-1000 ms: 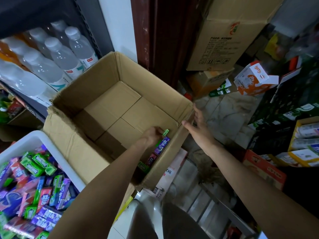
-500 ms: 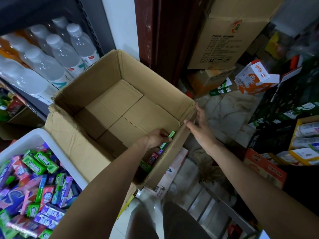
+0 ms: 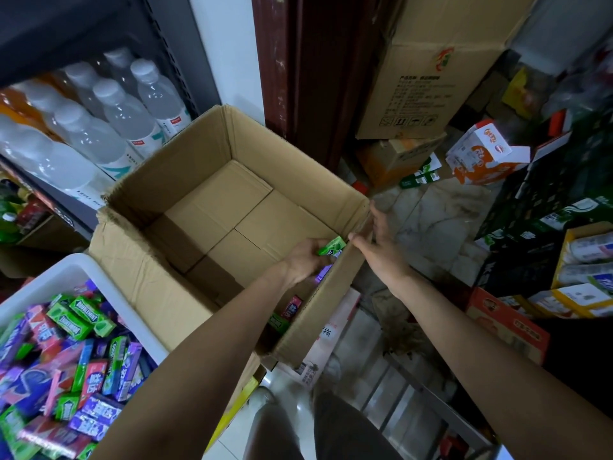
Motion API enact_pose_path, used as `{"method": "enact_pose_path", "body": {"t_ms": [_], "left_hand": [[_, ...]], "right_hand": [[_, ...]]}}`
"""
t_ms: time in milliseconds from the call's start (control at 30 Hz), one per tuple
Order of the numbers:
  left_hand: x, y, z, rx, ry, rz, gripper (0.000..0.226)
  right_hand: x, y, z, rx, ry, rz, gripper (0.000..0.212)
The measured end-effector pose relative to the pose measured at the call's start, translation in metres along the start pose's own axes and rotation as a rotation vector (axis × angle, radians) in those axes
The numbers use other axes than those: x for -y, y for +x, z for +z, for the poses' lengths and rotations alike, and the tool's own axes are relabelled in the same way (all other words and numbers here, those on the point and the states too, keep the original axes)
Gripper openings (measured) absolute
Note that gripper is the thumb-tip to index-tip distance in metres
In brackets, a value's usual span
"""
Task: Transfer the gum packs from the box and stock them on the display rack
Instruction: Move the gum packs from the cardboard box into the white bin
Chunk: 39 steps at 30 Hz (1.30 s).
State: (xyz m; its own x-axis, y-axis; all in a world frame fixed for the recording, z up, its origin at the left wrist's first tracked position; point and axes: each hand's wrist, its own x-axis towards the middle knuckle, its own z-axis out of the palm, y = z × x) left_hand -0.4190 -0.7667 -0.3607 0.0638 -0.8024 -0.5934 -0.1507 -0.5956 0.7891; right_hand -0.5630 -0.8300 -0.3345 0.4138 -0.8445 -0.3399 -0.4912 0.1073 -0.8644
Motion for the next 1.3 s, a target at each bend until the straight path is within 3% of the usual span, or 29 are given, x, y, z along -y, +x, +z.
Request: {"method": "enact_pose_path", "body": {"t_ms": [100,167,233,300,367,433,567,700,900,1167,1300], "left_hand": [[-0.005,-0.005,-0.006,-0.025,-0.106,0.012,0.027],[-0.01,-0.008,-0.012,-0.096,-0.256,0.026,0.022],[-0.021,-0.014,-0.018,-0.204,-0.344,0.081,0.015],[-0.035,-0.022,-0.023,-0.307,-0.259,0.16,0.011],[-0.048,-0.031,-0.025,-0.359,-0.008,0.248,0.018],[-0.061,-0.046,-0.024,-0.283,0.204,0.335,0.014],[-0.067,-0.067,-0.028,-0.161,0.259,0.464,0.018],[-0.047,-0.071,-0.038,-0.235,0.029,0.323,0.025],[0.012,-0.05,-0.034,-0.204,0.235,-0.013,0.021],[0.032,-0.043,-0.016,0.036,0.367,-0.209,0.026],[0.034,-0.039,-0.019,0.055,0.297,-0.275,0.017]], "right_hand": [[0.007,-0.003,-0.001,-0.02,-0.119,0.026,0.073],[0.018,-0.009,0.0,-0.154,-0.375,-0.059,0.07],[0.034,-0.016,0.002,-0.278,-0.459,-0.195,0.058],[0.05,-0.016,0.009,-0.206,-0.267,-0.159,0.041],[0.067,-0.016,0.018,-0.02,0.132,0.083,0.027],[0.082,-0.016,0.026,0.094,0.516,0.322,0.021],[0.08,-0.011,0.029,0.04,0.696,0.359,0.014],[0.064,-0.016,0.026,-0.104,0.522,0.297,0.015],[0.019,-0.035,0.029,-0.295,0.038,0.216,0.034],[-0.004,-0.042,0.035,-0.297,0.07,0.21,0.051],[-0.005,-0.035,0.033,-0.275,0.068,0.204,0.061]]}}
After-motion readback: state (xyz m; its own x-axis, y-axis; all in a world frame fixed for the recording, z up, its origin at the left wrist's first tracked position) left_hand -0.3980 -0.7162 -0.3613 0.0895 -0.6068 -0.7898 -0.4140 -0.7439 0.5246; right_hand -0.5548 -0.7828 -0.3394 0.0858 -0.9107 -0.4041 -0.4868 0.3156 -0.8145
